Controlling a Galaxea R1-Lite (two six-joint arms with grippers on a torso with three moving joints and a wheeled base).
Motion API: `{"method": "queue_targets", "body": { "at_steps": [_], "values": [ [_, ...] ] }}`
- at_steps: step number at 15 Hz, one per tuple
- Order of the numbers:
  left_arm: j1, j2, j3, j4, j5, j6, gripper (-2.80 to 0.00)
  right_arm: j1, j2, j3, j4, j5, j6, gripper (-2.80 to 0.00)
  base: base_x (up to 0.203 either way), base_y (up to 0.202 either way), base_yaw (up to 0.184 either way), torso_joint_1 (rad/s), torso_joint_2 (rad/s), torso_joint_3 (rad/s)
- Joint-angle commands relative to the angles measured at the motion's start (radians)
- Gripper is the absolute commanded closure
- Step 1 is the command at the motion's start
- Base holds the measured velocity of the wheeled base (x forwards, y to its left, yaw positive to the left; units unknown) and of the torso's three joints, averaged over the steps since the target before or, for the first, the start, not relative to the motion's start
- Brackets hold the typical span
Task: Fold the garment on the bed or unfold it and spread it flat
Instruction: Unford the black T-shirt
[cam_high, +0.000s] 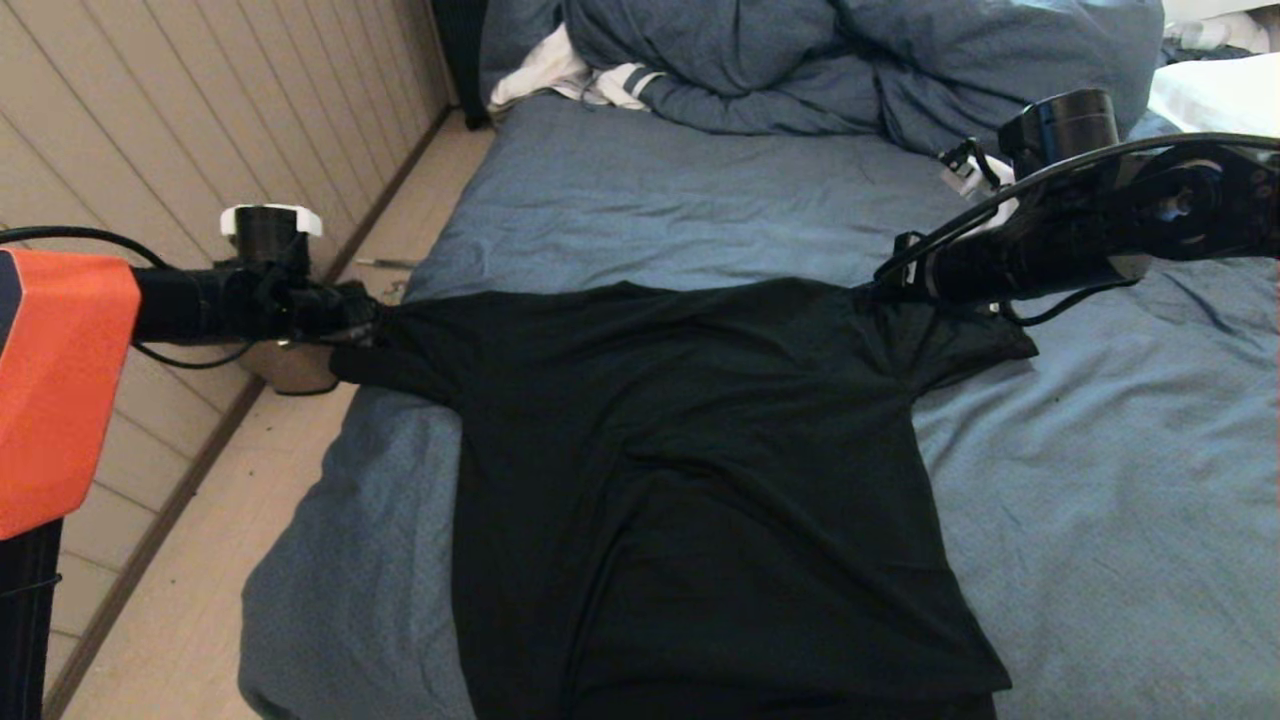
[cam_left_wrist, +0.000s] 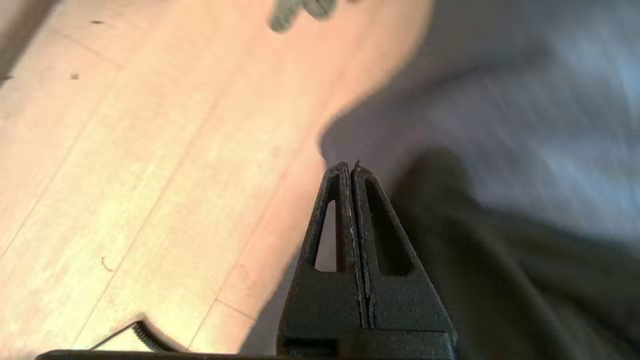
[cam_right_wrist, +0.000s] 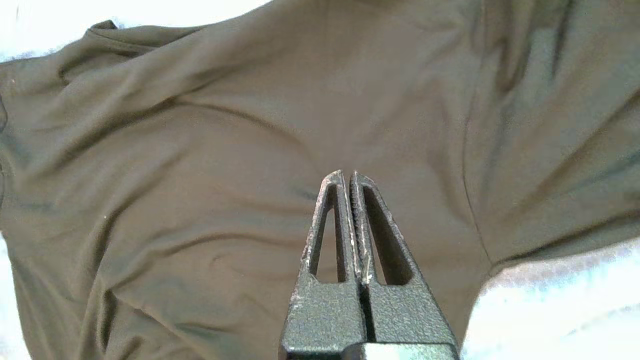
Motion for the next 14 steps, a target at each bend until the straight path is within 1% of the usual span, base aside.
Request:
{"method": "queue_targets", "body": {
  "at_steps": [1, 3, 5, 6, 9, 10, 12, 14],
  "values": [
    [0.02, -0.051, 0.001, 0.012, -0.001, -0.019, 0.0, -0.008, 0.028, -0.001, -0.013, -0.002, 0.001, 0.0, 0.0, 0.0, 0.0, 0.0, 0.0, 0.0],
    [0.023, -0.093, 0.002, 0.072, -0.005, -0.05, 0.0, -0.018, 0.067, -0.005, -0.053, -0.006, 0.002, 0.0, 0.0, 0.0, 0.0, 0.0, 0.0, 0.0],
    [0.022, -0.138, 0.004, 0.139, -0.017, -0.086, 0.0, -0.067, 0.139, -0.014, -0.066, -0.007, 0.002, 0.0, 0.0, 0.0, 0.0, 0.0, 0.0, 0.0],
    [0.021, -0.15, 0.011, 0.153, -0.017, -0.097, 0.0, -0.08, 0.172, -0.024, -0.068, -0.007, -0.001, 0.0, 0.0, 0.0, 0.0, 0.0, 0.0, 0.0],
    [0.004, -0.183, 0.043, 0.176, -0.017, -0.104, 0.0, -0.13, 0.243, -0.037, -0.069, -0.006, -0.04, 0.0, 0.0, 0.0, 0.0, 0.0, 0.0, 0.0],
    [-0.005, -0.193, 0.073, 0.177, -0.017, -0.104, 0.0, -0.143, 0.275, -0.045, -0.069, -0.006, -0.052, 0.0, 0.0, 0.0, 0.0, 0.0, 0.0, 0.0],
    [-0.032, -0.225, 0.139, 0.175, -0.017, -0.104, 0.0, -0.201, 0.337, -0.084, -0.068, -0.005, -0.062, 0.0, 0.0, 0.0, 0.0, 0.0, 0.0, 0.0],
    [-0.046, -0.258, 0.188, 0.17, -0.017, -0.104, 0.0, -0.246, 0.359, -0.116, -0.066, -0.004, -0.064, 0.0, 0.0, 0.0, 0.0, 0.0, 0.0, 0.0]
  ]
}}
